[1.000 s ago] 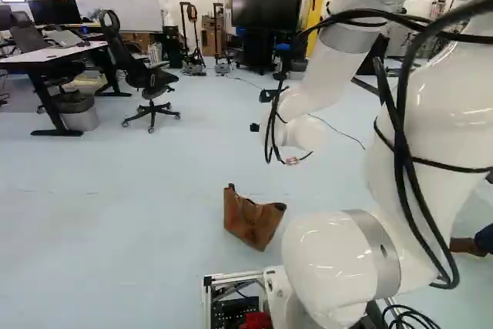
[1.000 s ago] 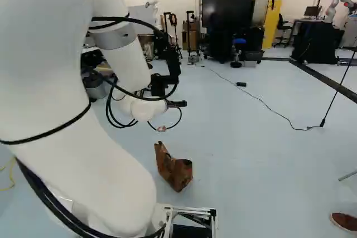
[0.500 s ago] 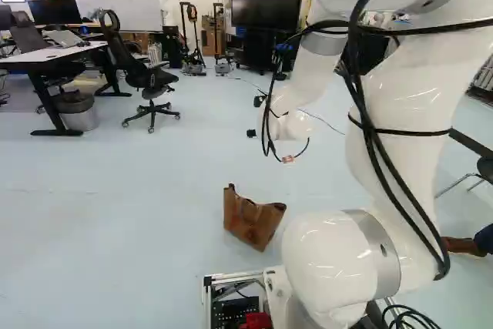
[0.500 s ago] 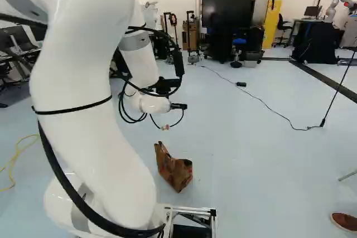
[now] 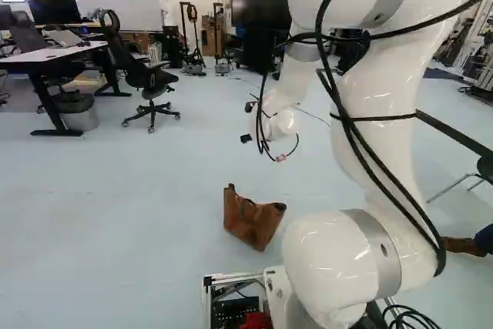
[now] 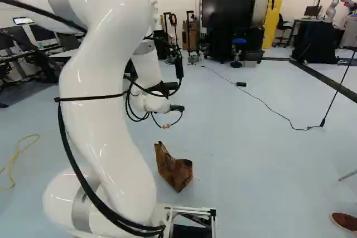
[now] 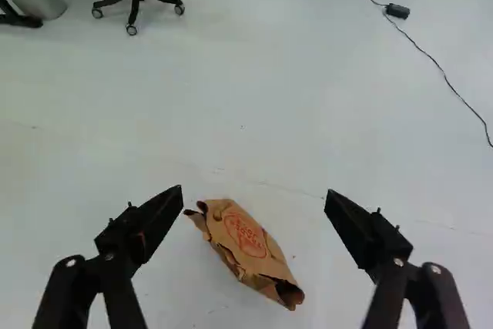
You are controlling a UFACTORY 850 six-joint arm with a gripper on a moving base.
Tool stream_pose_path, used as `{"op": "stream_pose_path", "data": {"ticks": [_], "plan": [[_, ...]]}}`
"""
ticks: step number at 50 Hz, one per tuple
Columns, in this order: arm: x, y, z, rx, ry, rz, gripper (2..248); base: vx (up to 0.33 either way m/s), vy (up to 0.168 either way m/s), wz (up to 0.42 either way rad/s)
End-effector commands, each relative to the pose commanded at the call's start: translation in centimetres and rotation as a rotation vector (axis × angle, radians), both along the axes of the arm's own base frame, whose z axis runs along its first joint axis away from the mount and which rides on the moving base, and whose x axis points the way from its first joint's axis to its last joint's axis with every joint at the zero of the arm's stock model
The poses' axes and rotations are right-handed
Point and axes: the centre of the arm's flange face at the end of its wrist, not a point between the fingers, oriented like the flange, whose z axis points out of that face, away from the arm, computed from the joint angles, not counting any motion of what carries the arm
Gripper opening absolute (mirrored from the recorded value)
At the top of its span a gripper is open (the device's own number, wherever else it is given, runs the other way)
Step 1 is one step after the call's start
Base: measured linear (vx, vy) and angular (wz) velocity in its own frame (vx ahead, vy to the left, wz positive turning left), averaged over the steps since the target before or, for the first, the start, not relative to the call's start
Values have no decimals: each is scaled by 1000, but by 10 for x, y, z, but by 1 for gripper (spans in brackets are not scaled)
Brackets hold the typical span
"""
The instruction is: Pick up the grocery bag from the ground
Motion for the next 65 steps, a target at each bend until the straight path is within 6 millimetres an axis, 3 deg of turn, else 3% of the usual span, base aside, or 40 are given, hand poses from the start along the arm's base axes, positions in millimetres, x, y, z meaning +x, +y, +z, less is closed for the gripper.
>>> {"op": "stream_pose_path", "data": {"ticks": [65], "plan": [[63, 56, -110, -134, 382, 264, 247, 0, 0, 0]]}}
